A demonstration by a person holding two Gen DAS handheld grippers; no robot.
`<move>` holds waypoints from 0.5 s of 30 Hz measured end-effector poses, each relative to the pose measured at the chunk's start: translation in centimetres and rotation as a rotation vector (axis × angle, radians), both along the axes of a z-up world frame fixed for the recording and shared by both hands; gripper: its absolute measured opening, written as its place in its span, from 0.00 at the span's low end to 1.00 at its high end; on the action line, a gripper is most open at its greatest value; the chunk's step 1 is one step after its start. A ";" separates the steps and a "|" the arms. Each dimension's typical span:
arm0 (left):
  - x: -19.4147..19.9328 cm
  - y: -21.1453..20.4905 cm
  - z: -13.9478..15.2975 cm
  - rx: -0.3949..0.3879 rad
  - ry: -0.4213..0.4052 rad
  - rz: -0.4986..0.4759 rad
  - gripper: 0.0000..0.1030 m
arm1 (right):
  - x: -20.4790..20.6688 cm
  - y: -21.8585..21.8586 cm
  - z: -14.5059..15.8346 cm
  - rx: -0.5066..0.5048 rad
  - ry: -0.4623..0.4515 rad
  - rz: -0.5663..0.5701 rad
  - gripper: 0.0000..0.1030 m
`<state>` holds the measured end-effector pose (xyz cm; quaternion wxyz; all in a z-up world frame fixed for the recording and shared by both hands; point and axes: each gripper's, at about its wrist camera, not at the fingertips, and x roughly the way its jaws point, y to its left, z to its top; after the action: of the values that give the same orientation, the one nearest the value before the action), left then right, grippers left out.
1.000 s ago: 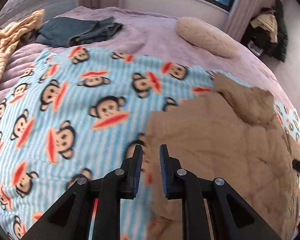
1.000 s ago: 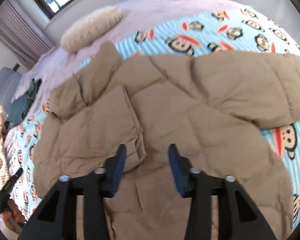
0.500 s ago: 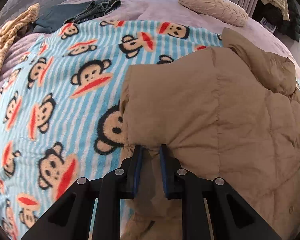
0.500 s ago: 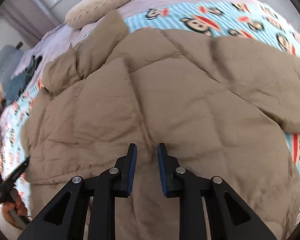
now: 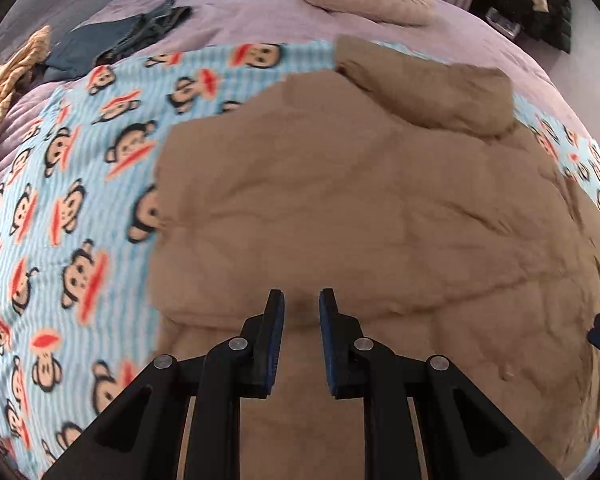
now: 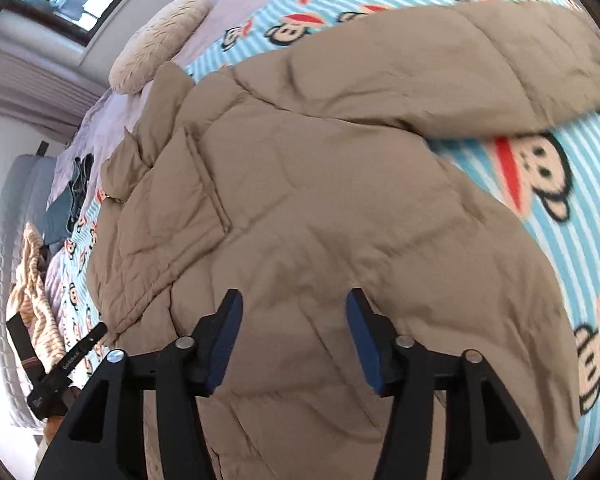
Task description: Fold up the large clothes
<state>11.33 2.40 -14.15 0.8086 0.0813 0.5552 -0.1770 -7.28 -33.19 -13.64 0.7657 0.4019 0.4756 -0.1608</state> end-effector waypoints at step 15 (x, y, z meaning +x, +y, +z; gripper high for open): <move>-6.9 -9.8 0.6 0.022 0.006 -0.142 1.00 | -7.8 -7.1 0.3 0.049 -0.059 -0.129 0.79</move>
<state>4.43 -7.41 -13.54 0.7914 0.1290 0.5523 -0.2281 -15.07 -40.28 -13.37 0.7573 0.4550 0.4300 -0.1862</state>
